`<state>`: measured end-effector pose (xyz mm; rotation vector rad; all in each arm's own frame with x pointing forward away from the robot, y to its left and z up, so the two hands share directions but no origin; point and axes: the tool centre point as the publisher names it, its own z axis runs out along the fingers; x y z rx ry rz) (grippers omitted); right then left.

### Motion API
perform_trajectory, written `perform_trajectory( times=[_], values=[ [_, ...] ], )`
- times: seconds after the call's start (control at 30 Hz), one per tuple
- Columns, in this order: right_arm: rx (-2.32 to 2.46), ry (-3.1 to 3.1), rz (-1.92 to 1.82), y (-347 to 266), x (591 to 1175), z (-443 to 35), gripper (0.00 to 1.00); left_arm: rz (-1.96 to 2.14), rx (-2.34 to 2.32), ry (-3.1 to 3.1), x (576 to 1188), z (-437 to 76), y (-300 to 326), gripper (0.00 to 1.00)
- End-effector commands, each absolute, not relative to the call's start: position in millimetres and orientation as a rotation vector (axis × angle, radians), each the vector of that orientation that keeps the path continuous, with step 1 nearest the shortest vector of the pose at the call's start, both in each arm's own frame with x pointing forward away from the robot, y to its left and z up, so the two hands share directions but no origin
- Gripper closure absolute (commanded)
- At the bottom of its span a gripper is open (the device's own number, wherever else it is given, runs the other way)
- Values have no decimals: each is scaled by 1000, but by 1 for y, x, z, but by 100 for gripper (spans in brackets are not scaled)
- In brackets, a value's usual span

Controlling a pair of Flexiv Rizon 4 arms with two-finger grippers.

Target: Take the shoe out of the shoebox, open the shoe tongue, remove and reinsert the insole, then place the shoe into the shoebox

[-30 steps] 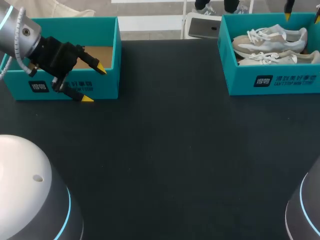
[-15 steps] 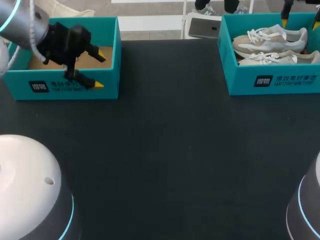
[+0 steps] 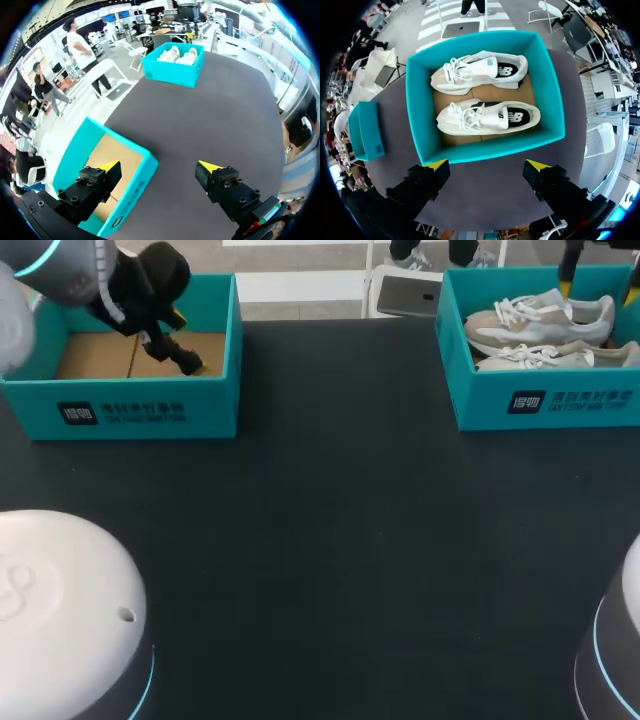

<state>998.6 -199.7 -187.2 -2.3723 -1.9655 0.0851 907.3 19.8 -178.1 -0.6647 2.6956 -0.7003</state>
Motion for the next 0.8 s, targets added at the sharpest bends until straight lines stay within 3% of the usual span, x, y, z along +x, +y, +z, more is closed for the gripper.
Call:
perform_trajectory(
  times=[0.03,0.67,0.8],
  values=[
    [-2402,-1983,47,-195,979,-186,0,-372,-1870,2009,917,-176,32,0],
    [-2443,-1948,-8,-192,950,-188,0,-282,-1940,1897,927,-167,44,0],
    [-2446,-1954,-13,-192,947,-186,0,-239,-2200,1883,934,-163,56,0]
  ],
)
